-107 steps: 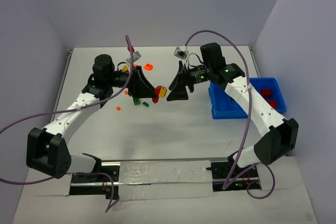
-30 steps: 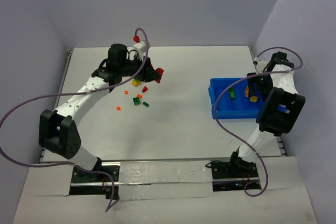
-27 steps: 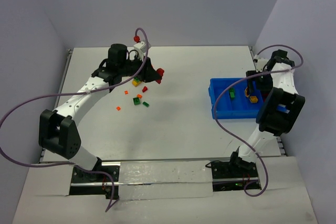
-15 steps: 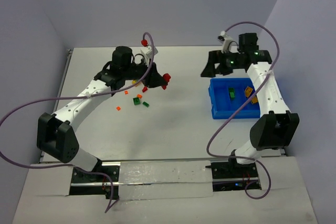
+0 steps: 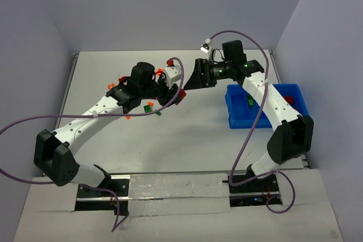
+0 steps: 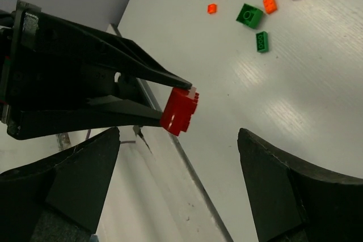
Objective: Sort the legos into containers by color
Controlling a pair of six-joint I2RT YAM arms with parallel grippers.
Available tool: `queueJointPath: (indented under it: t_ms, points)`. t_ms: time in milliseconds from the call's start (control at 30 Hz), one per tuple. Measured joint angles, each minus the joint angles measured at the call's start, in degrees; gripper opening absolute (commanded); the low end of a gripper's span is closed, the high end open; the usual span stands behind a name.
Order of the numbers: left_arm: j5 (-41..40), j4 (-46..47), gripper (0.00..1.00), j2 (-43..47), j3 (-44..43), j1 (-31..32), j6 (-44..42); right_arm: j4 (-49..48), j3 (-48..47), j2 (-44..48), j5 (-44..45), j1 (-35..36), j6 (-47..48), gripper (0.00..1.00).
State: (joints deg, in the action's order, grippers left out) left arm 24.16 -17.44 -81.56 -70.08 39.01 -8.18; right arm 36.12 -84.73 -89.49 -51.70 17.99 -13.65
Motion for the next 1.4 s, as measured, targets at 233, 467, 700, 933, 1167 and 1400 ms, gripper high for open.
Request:
queueJointPath:
  t_ms: [233, 467, 700, 933, 1167, 1400]
  points:
    - [-1.7, -0.3, 0.00, 0.0, 0.0, 0.9, -1.4, 0.1, 0.0, -0.7, 1.3, 3.7, 0.6, 0.76]
    - [-2.2, -0.6, 0.00, 0.0, 0.0, 1.6, -1.6, 0.5, 0.0, -4.2, 3.0, 5.6, 0.9, 0.62]
    - [-3.6, -1.9, 0.00, 0.0, 0.0, 2.2, -2.0, 0.5, -0.7, -6.4, 1.1, 6.2, -1.0, 0.15]
    - [-6.4, -2.1, 0.97, 0.0, 0.0, 3.0, -2.3, 0.7, -0.8, -6.6, 1.5, 6.2, -1.4, 0.00]
    - [-8.7, -2.1, 0.99, 0.1, -1.0, 0.3, -0.1, 7.2, -0.2, -4.3, 4.5, 0.6, 7.2, 0.00]
    - [-7.3, -2.1, 0.99, 1.3, -1.1, -5.8, 3.7, 13.7, 2.3, 3.5, 15.1, -26.1, 17.5, 0.00]
